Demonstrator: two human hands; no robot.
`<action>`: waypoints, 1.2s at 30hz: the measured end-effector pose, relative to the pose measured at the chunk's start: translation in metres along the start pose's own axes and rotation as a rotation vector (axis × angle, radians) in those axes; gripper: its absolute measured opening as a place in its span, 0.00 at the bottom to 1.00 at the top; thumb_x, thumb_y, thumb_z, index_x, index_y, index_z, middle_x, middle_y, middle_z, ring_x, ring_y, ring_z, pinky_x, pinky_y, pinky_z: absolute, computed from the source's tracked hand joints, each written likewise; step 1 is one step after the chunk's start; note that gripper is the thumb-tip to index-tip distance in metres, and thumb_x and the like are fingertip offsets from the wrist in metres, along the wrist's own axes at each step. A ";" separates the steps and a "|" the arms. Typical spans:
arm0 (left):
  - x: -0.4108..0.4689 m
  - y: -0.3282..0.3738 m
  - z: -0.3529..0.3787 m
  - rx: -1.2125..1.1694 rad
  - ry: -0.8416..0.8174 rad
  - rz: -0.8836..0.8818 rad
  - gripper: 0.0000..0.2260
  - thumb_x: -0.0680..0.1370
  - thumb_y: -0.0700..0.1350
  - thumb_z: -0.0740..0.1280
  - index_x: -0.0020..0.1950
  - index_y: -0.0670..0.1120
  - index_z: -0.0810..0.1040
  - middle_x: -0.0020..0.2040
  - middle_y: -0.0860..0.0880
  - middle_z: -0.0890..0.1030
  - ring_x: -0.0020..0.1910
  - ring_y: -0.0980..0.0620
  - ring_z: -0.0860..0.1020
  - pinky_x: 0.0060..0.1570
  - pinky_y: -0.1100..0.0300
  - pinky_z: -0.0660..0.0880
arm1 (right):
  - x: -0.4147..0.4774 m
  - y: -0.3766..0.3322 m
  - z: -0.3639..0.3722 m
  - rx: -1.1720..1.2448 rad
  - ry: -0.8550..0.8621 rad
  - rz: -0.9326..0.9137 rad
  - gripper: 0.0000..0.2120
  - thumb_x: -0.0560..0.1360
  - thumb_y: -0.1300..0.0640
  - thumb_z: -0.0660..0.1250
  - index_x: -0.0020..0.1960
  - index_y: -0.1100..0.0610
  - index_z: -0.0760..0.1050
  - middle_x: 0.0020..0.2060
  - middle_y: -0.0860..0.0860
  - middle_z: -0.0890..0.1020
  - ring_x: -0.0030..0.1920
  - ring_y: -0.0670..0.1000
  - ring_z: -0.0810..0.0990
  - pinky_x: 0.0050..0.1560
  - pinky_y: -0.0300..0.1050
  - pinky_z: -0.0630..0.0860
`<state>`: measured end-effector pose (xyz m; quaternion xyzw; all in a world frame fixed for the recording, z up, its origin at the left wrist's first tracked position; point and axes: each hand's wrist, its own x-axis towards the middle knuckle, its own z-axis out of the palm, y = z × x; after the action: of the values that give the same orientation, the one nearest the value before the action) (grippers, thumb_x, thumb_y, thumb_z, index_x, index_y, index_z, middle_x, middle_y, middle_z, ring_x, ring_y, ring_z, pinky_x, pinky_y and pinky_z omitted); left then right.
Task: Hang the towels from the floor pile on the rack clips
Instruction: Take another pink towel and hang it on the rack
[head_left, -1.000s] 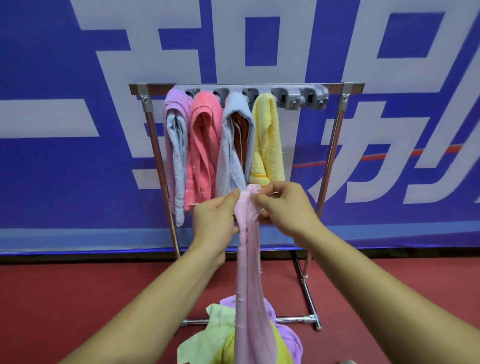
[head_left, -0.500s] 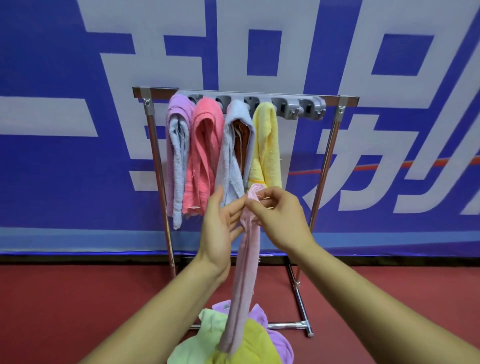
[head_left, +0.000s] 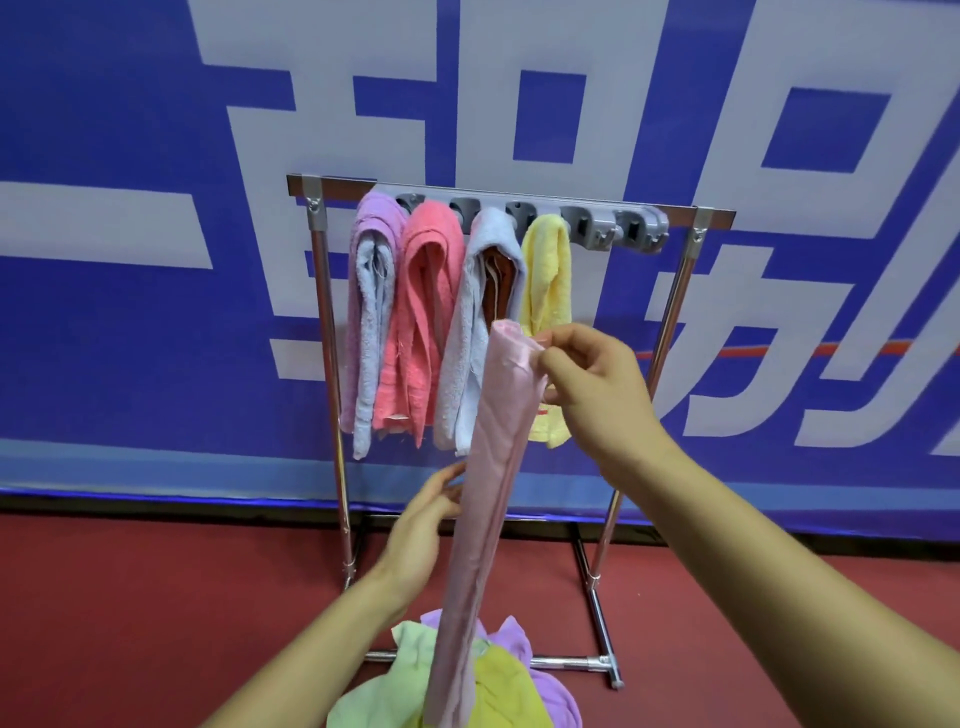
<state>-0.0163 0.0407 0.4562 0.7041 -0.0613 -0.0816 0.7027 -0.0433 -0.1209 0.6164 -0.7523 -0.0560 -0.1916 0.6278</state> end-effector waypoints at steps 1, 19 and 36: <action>-0.002 -0.006 -0.001 -0.019 -0.009 -0.037 0.21 0.79 0.32 0.56 0.61 0.52 0.78 0.55 0.51 0.86 0.55 0.59 0.81 0.48 0.72 0.73 | 0.001 -0.003 -0.002 0.004 0.013 -0.006 0.05 0.77 0.62 0.66 0.45 0.58 0.79 0.35 0.52 0.80 0.37 0.46 0.76 0.39 0.44 0.77; -0.008 -0.043 0.017 -0.209 -0.200 -0.126 0.16 0.69 0.43 0.64 0.52 0.41 0.85 0.51 0.46 0.85 0.51 0.52 0.80 0.56 0.55 0.73 | 0.018 -0.015 -0.052 0.094 0.090 -0.029 0.14 0.79 0.66 0.61 0.40 0.55 0.79 0.38 0.50 0.81 0.39 0.45 0.79 0.35 0.37 0.78; 0.029 0.032 0.013 0.121 -0.039 0.244 0.06 0.78 0.47 0.71 0.46 0.46 0.82 0.38 0.48 0.84 0.39 0.57 0.77 0.43 0.58 0.71 | 0.022 0.100 -0.109 -0.532 0.169 0.224 0.05 0.79 0.58 0.64 0.50 0.54 0.79 0.40 0.52 0.83 0.40 0.59 0.82 0.37 0.52 0.81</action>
<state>0.0100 0.0215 0.4875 0.7308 -0.1649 -0.0052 0.6624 -0.0145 -0.2501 0.5473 -0.8733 0.1320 -0.1910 0.4283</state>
